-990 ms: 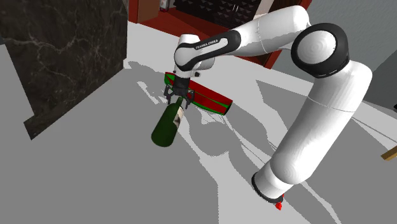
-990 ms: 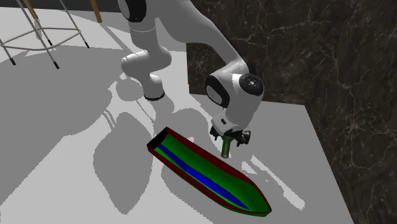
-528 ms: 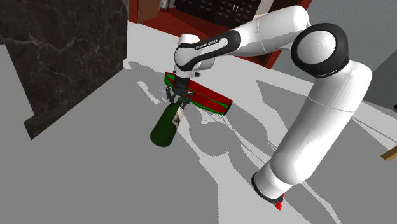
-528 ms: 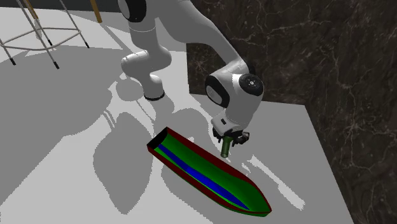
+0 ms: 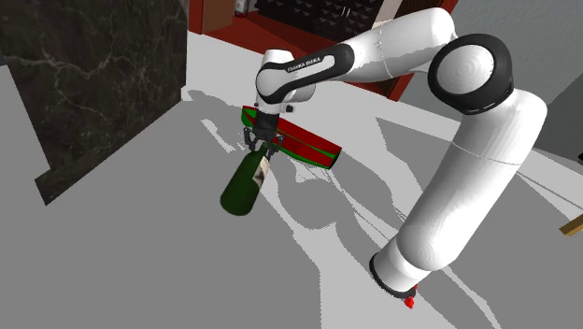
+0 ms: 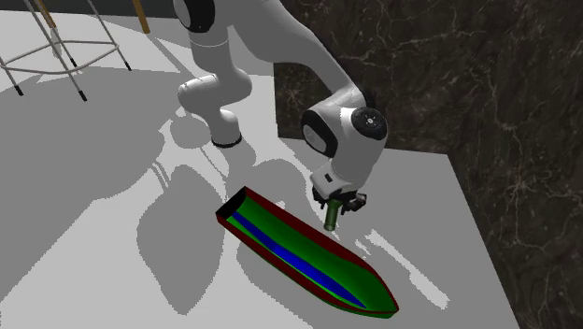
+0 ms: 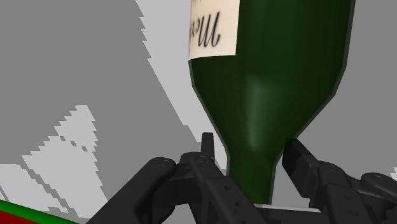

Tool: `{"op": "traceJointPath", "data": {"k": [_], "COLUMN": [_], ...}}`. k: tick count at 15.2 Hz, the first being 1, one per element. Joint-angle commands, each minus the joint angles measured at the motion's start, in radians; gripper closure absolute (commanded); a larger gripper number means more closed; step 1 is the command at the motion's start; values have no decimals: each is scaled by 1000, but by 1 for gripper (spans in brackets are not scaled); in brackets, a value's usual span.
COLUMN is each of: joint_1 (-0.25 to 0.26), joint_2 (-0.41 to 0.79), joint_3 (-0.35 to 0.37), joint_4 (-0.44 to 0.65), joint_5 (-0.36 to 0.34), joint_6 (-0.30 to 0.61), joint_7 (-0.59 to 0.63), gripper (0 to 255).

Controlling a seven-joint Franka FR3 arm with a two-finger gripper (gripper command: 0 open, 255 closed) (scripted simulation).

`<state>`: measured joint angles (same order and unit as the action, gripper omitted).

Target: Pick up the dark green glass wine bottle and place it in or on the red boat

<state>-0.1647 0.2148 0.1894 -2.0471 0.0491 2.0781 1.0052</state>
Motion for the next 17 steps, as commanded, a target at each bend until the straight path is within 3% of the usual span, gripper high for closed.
{"op": "traceJointPath", "data": {"k": [1,17], "joint_1": [-1,-6], "joint_2": [-13,-105], "joint_3": [0,2], "joint_4": [6,114], "joint_5": [2,15], "joint_6": [-19,-217], "joint_7": [-1,1], "gripper": [255,255]}}
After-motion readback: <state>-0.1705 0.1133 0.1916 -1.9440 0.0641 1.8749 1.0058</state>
